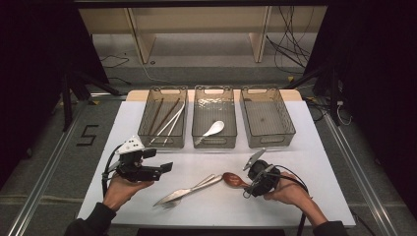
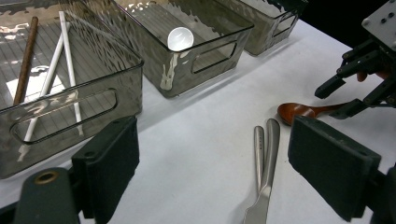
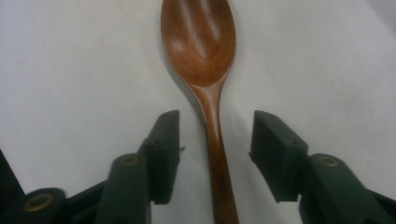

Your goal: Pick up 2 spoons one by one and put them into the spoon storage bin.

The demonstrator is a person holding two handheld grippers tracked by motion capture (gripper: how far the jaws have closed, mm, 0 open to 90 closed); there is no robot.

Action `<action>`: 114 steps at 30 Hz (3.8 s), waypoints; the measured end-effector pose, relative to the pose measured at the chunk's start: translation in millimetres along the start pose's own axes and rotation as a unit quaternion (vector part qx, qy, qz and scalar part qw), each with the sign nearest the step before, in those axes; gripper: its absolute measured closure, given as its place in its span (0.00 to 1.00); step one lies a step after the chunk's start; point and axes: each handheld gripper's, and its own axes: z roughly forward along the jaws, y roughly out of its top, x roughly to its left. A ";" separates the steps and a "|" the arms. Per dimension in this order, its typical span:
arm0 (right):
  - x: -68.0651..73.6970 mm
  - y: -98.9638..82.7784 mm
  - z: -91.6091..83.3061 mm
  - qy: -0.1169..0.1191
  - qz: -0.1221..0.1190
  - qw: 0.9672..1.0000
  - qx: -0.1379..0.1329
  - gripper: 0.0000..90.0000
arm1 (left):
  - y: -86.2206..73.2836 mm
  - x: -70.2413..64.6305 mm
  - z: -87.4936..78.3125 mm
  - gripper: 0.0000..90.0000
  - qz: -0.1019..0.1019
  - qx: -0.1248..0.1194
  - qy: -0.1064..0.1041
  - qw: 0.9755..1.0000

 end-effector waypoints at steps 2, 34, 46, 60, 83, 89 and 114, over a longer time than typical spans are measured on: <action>-0.8 0.6 1.3 0.000 -0.002 1.000 0.005 0.68 | 0.0 -0.2 0.1 0.18 0.001 0.000 0.000 1.000; -3.1 4.9 -5.2 0.015 -0.012 1.000 -0.010 0.92 | 0.5 -1.2 3.0 0.18 0.008 0.002 0.004 1.000; -11.8 8.2 -24.4 0.030 0.017 0.996 -0.083 0.92 | 0.5 -1.1 2.1 0.18 0.006 0.001 0.001 1.000; -27.5 32.4 -38.3 0.018 0.028 0.990 -0.137 0.92 | 0.5 1.0 1.8 0.18 0.002 -0.004 0.001 1.000; -68.2 99.7 -48.7 -0.017 0.071 0.980 -0.188 0.92 | 0.8 0.5 2.4 0.18 0.004 -0.006 -0.005 1.000; -78.7 116.4 -47.5 -0.024 0.089 0.976 -0.195 0.92 | 1.0 0.4 2.5 0.18 0.004 -0.006 -0.008 1.000; -102.0 162.1 -43.8 -0.050 0.126 0.975 -0.179 0.92 | 1.1 -1.1 3.2 0.18 0.010 -0.004 -0.008 1.000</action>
